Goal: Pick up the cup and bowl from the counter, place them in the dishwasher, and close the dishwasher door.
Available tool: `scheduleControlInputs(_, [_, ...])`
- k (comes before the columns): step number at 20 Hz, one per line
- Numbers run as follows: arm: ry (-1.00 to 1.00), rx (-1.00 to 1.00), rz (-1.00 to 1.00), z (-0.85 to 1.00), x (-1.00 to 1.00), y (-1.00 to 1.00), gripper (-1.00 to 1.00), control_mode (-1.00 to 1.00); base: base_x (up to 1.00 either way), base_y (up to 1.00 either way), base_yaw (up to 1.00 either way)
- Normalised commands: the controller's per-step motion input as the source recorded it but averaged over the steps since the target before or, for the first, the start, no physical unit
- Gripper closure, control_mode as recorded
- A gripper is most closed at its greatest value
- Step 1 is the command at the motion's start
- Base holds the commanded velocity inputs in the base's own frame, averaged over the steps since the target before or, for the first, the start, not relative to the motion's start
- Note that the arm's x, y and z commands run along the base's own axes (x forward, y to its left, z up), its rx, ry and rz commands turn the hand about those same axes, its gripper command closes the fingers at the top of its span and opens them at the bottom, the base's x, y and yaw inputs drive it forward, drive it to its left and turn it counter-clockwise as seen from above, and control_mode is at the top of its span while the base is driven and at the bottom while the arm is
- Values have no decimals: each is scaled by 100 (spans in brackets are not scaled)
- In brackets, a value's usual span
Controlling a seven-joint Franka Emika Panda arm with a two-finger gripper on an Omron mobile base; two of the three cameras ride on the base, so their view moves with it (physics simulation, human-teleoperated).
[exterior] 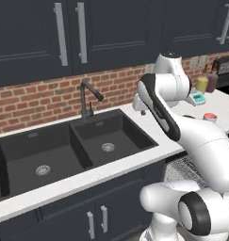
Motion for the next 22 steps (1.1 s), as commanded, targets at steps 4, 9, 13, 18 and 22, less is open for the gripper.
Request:
scheduleControlInputs(4, [0,0,0,0,0,0,-100,100,0,54,-46])
scheduleControlInputs(9, [0,0,0,0,0,0,-100,100,4,63,-41])
scheduleControlInputs(13, [0,0,0,0,0,0,-100,100,19,66,-39])
scheduleControlInputs(18, [0,0,0,0,0,0,-100,100,35,44,-36])
scheduleControlInputs(22, [0,0,0,0,0,0,-100,100,40,24,-37])
